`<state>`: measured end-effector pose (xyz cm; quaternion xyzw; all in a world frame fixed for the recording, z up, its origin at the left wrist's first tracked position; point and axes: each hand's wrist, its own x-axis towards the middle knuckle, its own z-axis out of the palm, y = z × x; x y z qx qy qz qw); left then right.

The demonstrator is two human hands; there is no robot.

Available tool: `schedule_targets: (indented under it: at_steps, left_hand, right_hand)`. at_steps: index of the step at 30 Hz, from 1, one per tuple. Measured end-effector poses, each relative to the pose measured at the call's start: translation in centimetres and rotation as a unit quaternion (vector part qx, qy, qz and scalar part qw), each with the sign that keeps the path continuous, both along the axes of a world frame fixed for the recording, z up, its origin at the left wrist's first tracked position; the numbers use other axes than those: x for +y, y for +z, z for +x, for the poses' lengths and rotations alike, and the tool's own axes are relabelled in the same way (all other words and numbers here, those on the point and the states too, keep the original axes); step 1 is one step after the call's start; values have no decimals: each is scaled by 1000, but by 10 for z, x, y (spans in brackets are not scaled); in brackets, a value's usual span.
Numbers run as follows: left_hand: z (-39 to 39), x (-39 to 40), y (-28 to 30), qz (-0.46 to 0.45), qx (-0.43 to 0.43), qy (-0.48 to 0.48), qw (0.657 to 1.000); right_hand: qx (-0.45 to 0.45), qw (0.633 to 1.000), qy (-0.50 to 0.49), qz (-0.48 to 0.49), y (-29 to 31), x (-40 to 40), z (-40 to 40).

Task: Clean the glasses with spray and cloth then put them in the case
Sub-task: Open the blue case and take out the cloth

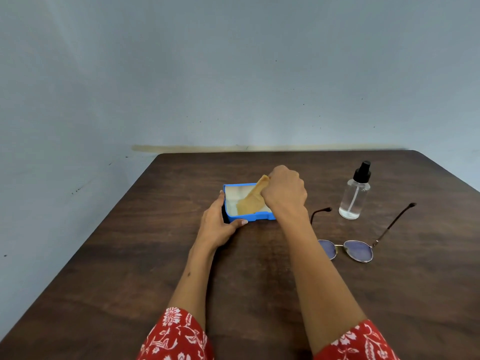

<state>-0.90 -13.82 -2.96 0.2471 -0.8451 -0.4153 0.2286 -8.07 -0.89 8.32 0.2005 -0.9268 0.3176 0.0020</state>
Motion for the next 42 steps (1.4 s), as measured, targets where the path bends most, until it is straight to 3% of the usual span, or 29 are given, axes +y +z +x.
schedule_targets:
  at_steps: [13,24,27,31,34,38,42]
  left_hand:
    - [0,1,3,-21,-32,-6,999]
    - [13,12,8,-14,-37,34,999]
    - [27,27,14,-48,15,45,998]
    - [43,54,29,-16,165,51,985]
    - [48,71,32,-41,185,21,982]
    - [35,78,31,-169,98,-16,981]
    - [11,69,23,-354,-78,-36,931]
  right_hand:
    - [77,995,52,-25,50,33,21]
    - [44,990,134,-24,64,77,38]
    - [44,990,134,-30,62,89,44]
    - [24,988,150,-26,55,101,48]
    - [14,987,157,-32,49,106,51]
    - [13,988,153,-33,42,111,54]
    - [5,988,148,-39,41,114,57]
